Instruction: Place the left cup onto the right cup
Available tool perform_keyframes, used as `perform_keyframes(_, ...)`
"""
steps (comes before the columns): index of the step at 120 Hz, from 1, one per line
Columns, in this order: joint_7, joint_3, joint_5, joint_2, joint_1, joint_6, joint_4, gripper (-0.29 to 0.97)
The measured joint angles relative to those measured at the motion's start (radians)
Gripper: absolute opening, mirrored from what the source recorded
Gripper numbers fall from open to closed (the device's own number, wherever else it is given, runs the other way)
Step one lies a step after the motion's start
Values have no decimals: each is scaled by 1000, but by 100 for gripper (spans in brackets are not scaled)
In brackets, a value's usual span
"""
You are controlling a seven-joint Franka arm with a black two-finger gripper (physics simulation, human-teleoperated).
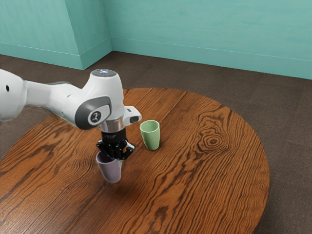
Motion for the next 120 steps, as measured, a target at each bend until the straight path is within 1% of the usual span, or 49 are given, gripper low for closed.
perform_keyframes(21,-10,0,26,31,1,-105,130,-9)
perform_keyframes(36,-12,-3,42,96,5,-172,261,-9)
perform_keyframes(57,-5,-15,48,204,16,-224,432,-9)
perform_keyframes(76,6,-20,42,294,24,-251,572,-9)
perform_keyframes(93,19,-24,25,341,37,-262,644,-9)
perform_keyframes(120,40,-27,-19,409,55,-270,748,-9)
